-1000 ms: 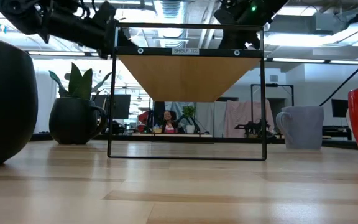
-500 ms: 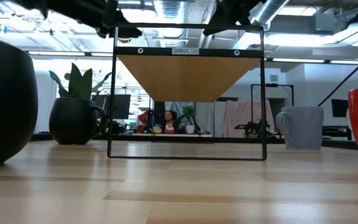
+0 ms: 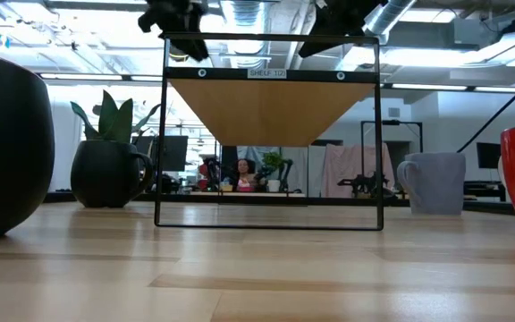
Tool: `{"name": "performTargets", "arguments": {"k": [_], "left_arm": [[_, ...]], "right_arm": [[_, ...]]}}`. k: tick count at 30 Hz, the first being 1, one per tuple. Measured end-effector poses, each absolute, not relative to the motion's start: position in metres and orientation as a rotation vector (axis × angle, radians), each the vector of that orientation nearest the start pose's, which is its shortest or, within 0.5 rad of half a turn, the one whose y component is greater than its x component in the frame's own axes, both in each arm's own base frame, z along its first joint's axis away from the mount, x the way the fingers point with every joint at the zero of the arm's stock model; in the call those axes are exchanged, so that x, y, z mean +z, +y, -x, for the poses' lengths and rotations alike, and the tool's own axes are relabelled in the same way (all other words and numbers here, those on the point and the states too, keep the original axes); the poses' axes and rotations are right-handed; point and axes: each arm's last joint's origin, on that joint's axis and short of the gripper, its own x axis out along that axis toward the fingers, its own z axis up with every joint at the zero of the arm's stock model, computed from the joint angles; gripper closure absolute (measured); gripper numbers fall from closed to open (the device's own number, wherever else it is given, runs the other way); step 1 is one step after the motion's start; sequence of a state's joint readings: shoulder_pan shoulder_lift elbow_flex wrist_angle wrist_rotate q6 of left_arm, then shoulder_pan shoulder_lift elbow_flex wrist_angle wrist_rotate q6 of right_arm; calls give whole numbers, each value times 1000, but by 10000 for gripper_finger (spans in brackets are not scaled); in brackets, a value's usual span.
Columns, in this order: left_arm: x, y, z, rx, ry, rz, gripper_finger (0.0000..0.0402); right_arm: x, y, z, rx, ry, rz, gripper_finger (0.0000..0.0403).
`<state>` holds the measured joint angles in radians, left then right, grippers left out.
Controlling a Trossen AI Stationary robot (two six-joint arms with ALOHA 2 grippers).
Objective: Place coffee mugs
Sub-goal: Adjust the mugs on the shelf
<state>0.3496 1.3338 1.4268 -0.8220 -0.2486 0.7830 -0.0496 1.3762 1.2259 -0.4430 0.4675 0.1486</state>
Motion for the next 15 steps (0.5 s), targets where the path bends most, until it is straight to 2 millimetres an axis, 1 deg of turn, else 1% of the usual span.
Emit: {"name": "performTargets", "arguments": {"k": [3,6,11,15], "left_arm": [[375,106,-263,244,1057,-794,246],[367,113,-276,238,1154,-860,246],[351,118,-289,189,1253,-930,246],[342,121,-296,163,1279,-942,246]], "right_arm": [[333,-27,-297,-541,547,-16,377],[333,-27,-297,-541,548,-16,377],[333,-27,-297,-541,547,-16,366],[333,-27,-297,-541,547,-16,366]]}}
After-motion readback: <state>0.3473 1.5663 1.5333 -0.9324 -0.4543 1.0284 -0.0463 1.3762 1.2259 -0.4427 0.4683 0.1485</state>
